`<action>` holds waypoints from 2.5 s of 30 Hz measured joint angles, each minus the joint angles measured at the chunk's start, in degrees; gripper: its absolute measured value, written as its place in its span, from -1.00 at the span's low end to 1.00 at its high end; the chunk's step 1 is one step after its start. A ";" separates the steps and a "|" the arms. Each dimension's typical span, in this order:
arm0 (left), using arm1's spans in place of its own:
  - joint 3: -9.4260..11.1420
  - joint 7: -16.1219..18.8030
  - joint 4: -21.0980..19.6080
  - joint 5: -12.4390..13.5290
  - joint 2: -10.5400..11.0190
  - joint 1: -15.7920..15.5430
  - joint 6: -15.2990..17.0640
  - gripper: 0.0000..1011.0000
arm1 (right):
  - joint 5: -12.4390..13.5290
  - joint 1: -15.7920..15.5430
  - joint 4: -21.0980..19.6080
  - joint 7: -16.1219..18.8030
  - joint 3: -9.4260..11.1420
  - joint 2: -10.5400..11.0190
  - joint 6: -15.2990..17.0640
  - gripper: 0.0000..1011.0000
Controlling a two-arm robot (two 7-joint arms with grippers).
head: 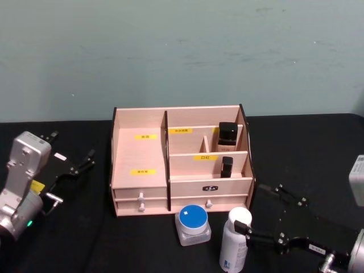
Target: Pick up the facial cleanser and watermelon frost from the table and place them into the tiered storage box.
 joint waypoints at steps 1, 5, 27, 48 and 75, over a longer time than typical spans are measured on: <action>0.00 0.00 0.00 0.00 0.00 0.00 0.00 1.00 | -0.07 0.13 0.42 0.21 -0.19 -0.28 0.13 0.98; 0.00 0.00 0.00 0.00 0.00 0.00 0.00 1.00 | -0.43 0.53 1.66 0.94 -0.77 -1.08 0.58 0.98; 0.00 0.00 0.00 0.00 0.00 0.00 0.00 1.00 | -2.56 3.52 9.52 4.57 -4.14 -5.39 1.83 0.98; 0.00 0.00 0.00 0.00 0.00 0.00 0.00 1.00 | -3.86 7.93 14.91 6.86 -7.24 -8.68 0.27 0.98; 0.00 0.00 0.00 0.00 0.00 0.00 0.00 1.00 | -3.90 8.03 15.01 6.84 -7.25 -8.73 0.30 0.18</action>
